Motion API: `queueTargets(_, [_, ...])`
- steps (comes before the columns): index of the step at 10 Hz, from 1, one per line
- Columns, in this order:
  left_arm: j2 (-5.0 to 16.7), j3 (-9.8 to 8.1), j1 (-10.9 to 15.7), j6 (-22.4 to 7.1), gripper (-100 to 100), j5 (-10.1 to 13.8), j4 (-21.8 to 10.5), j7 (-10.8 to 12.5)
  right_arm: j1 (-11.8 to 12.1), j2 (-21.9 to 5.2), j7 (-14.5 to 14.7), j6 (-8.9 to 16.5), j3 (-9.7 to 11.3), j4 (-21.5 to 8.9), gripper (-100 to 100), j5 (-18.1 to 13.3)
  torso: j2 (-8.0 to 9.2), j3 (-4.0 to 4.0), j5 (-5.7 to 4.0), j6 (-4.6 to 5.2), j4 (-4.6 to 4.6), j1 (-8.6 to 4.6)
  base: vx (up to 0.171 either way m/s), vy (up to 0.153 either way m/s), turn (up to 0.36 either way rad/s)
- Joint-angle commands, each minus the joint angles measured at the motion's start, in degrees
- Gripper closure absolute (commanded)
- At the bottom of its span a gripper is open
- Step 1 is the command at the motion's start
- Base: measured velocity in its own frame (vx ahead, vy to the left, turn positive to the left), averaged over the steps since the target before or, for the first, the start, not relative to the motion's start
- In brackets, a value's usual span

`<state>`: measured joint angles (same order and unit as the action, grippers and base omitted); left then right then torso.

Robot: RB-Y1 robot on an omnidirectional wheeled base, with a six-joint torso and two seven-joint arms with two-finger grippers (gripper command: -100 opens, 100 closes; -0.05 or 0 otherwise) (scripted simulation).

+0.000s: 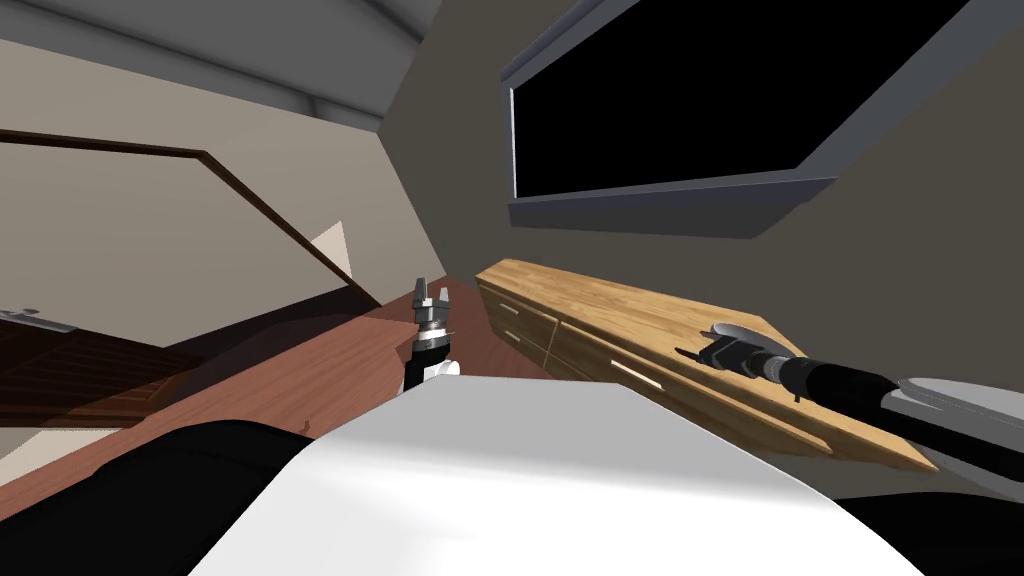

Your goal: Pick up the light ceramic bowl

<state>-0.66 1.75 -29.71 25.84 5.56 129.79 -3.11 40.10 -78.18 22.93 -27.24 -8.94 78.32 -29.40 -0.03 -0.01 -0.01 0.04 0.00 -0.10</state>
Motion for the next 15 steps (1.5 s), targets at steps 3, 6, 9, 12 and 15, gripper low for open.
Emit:
queueTargets(3, [0.0, 0.0, 0.0, 0.0, 0, 0.0, 0.0, 0.0, 0.1, -4.7, 0.2, -0.1, 3.1, -5.4, -100, -2.9, 0.02, 0.01, -0.03, 0.02, 0.0, -0.06, 0.028, -0.025, 0.066])
queueTargets(6, [0.0, -0.01, 0.0, 0.0, 0, 0.0, 0.0, 0.0, 1.0, -8.7, -0.1, -0.1, 5.0, -8.4, -100, -4.6, -0.06, -0.04, -0.06, 0.02, -0.01, -0.22, 0.041, -0.058, 0.063])
queueTargets(9, [0.0, -0.01, 0.0, 0.0, 0, 0.0, 0.0, 0.0, 2.3, -12.8, -0.7, 0.0, 8.2, -12.1, -100, -6.9, -0.01, -0.01, -0.06, 0.02, 0.0, -0.18, 0.034, -0.06, 0.044])
queueTargets(12, [0.0, -0.01, 0.0, 0.0, 0, 0.0, 0.0, 0.0, 3.2, -14.3, -1.2, -0.2, 10.3, -13.6, -100, -8.0, -0.03, -0.02, -0.09, 0.04, -0.01, -0.27, 0.036, -0.069, 0.018])
queueTargets(15, [0.0, 0.0, 0.0, 0.0, 0, 0.0, 0.0, 0.0, 3.5, -14.5, -1.4, -0.3, 11.6, -14.0, 0, -8.4, 0.1, 0.05, -0.05, 0.04, 0.02, -0.06, 0.009, -0.023, 0.002])
